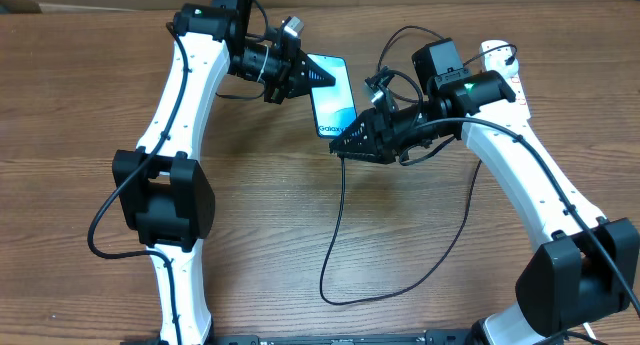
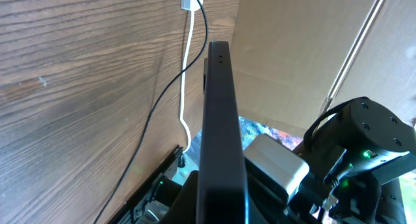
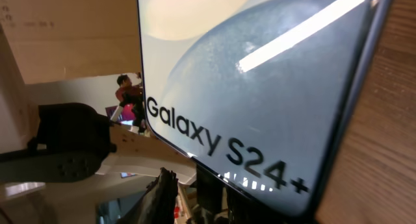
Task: Plug charger to phone and switch on socket
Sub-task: 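Hold the plug against the phone port while the left gripper holds the phone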
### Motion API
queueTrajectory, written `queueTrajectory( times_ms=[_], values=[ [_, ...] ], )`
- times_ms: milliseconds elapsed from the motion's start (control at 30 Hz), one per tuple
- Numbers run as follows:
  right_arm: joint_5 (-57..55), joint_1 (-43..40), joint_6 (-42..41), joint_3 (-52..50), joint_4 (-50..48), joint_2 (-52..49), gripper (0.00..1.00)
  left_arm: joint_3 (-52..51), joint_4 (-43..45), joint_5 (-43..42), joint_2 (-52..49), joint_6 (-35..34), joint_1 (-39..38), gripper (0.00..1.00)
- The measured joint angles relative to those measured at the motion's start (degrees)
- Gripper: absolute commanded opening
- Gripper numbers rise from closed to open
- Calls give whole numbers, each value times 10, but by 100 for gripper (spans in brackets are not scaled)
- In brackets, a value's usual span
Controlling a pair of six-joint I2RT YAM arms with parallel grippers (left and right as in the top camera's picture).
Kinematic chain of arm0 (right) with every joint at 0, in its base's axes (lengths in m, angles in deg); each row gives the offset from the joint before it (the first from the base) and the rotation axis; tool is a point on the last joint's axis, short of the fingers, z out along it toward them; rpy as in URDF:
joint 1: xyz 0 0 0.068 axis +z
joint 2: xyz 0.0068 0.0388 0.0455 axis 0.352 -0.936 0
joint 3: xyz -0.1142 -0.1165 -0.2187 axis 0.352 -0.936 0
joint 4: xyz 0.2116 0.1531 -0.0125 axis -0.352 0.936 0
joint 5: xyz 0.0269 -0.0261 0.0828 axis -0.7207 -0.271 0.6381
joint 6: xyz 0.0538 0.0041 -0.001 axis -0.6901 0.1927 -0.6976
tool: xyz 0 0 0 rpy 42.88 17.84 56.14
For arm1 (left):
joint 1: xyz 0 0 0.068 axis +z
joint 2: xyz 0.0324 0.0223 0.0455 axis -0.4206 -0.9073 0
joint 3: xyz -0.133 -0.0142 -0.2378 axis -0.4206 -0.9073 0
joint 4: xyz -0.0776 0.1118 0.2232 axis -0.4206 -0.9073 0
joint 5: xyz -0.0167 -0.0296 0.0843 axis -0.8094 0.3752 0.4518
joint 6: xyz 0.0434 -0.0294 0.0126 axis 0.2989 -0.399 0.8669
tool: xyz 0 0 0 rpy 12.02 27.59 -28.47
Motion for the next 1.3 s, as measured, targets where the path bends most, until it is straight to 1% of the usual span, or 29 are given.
queueTrajectory(
  times_ms=[67, 367, 1300],
  values=[
    [0, -7, 1, 0, 0, 0, 16, 0, -7, -2, 0, 0, 4, 4],
    [0, -16, -1, 0, 0, 0, 15, 0, -9, -4, 0, 0, 7, 4],
    [20, -16, -14, 0, -3, 0, 15, 0, -9, -11, 0, 0, 7, 4]
  ],
)
